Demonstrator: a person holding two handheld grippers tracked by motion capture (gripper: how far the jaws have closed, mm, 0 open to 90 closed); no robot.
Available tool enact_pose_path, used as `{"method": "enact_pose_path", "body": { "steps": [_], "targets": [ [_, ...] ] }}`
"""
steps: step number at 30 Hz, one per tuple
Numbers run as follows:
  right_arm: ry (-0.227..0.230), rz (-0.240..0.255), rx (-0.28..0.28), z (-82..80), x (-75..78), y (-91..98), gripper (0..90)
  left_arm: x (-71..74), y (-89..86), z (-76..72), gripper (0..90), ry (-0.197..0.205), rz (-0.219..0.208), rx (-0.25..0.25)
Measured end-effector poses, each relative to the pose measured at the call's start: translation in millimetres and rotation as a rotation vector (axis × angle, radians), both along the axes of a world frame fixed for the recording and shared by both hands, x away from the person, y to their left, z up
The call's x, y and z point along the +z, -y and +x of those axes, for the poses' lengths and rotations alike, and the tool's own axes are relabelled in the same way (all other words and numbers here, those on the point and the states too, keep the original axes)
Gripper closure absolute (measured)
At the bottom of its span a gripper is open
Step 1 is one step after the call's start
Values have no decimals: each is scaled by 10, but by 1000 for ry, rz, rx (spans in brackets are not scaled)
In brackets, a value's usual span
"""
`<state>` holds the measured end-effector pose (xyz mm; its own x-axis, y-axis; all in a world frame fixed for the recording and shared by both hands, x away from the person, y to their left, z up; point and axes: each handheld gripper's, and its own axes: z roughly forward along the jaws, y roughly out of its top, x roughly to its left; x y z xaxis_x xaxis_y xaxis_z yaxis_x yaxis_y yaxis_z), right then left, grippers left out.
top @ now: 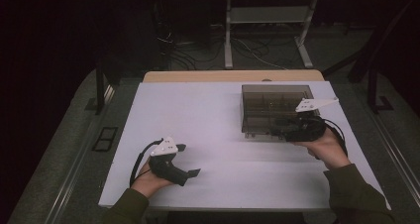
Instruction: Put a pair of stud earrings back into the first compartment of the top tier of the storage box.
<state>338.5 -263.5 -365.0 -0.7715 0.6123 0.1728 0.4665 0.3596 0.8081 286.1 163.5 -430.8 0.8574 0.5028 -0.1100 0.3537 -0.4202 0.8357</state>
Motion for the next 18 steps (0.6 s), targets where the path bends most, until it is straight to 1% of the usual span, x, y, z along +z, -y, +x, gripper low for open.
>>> {"method": "enact_pose_path", "body": {
  "steps": [6,11,15,16,18],
  "targets": [
    [17,-10,12,-145,-20,32,432,0,1,-1,0,-4,-3,1],
    [31,2,29,-270,-48,64,423,1,-1,-1,0,-3,-5,2],
    [29,2,19,-357,-92,112,409,3,3,-4,0,-3,-3,1],
    [38,3,18,-372,-107,129,406,3,3,-4,0,-3,-4,2],
    [36,7,16,-406,-134,160,392,2,2,-2,0,-4,-5,2]
  ]
}}
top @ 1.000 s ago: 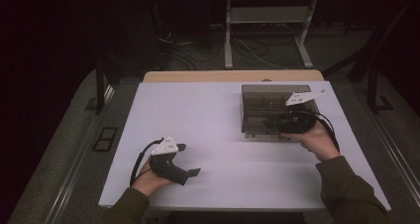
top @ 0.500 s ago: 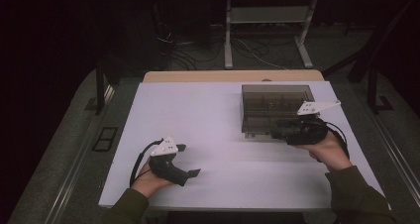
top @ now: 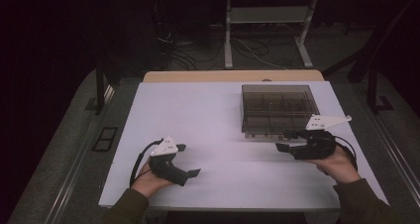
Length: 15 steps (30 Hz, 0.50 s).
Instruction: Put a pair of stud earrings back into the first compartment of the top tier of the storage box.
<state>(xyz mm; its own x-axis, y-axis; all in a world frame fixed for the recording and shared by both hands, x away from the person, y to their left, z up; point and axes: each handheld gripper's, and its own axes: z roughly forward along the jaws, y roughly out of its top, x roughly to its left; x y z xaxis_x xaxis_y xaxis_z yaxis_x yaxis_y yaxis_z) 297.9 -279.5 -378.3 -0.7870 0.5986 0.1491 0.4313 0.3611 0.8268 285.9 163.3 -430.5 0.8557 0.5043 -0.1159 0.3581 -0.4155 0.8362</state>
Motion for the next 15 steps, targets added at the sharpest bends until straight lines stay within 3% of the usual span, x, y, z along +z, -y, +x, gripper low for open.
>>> {"method": "enact_pose_path", "body": {
  "steps": [15],
  "targets": [
    [9,-16,-4,-211,-300,129,315,-1,6,-4,0,-5,10,-10]
  ]
}}
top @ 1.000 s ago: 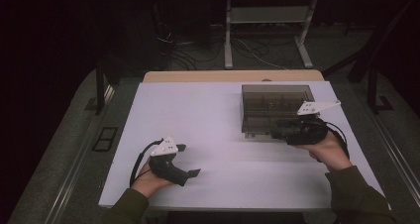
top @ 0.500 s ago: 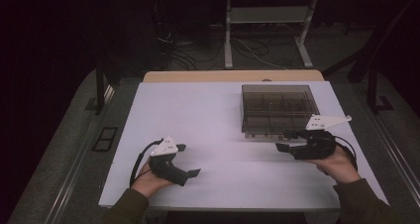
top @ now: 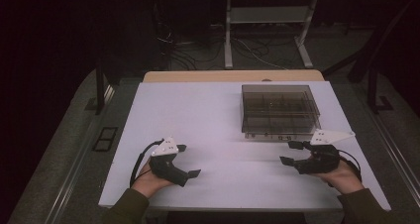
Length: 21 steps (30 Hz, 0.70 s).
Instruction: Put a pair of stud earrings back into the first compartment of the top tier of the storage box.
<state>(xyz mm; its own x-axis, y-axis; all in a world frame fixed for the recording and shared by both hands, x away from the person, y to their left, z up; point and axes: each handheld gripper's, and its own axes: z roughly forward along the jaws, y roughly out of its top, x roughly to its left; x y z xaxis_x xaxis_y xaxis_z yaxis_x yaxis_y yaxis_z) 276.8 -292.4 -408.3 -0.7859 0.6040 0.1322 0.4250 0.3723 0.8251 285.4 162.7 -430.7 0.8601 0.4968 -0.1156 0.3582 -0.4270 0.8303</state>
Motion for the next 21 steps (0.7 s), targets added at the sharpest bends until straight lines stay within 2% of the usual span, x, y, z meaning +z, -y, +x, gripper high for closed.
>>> {"method": "enact_pose_path", "body": {
  "steps": [5,11,19,21],
  "targets": [
    [-10,1,-8,-49,-110,70,286,-4,2,-1,0,1,3,-1],
    [-32,12,-48,-63,-223,137,245,-4,3,-4,0,0,6,-3],
    [-26,38,-82,-66,-269,162,169,-7,8,-10,0,-4,4,-3],
    [-23,40,-84,-62,-276,156,117,-9,7,-10,0,-5,6,-2]
  ]
}}
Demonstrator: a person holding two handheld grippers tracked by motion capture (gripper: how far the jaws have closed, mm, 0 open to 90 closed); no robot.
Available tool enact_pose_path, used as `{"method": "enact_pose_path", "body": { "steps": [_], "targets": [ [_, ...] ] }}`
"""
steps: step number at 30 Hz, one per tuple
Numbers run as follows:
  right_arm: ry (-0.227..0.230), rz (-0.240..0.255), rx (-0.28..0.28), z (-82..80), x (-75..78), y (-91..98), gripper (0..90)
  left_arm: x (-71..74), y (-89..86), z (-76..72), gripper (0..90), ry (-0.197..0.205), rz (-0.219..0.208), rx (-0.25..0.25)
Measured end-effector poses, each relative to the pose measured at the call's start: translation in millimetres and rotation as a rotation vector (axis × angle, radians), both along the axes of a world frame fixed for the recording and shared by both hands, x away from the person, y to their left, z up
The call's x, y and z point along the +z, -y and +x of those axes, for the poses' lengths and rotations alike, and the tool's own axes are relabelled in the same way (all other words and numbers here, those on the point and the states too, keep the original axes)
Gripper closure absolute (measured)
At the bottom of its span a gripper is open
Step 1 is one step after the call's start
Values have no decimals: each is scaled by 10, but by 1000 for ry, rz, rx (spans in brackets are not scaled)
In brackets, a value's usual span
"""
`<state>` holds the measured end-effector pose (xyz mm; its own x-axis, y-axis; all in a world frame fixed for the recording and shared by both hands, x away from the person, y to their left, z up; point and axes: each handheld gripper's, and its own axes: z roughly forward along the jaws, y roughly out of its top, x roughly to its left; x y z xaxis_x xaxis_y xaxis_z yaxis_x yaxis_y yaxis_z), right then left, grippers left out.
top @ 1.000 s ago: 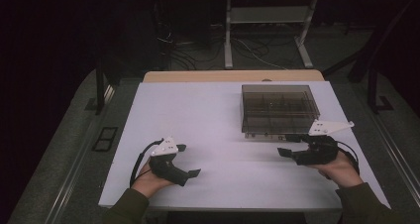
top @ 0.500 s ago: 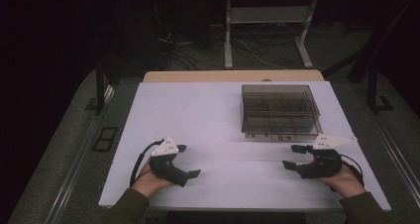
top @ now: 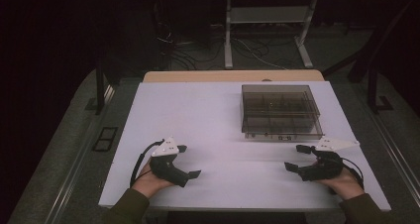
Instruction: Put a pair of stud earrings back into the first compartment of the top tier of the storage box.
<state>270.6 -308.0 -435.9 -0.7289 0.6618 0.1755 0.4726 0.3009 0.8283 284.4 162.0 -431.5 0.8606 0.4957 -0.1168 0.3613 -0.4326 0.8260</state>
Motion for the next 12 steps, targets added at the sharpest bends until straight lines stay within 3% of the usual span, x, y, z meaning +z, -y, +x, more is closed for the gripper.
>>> {"method": "enact_pose_path", "body": {
  "steps": [12],
  "targets": [
    [0,-6,-7,-5,1,-21,117,-1,2,-2,0,-1,-1,-1]
  ]
}}
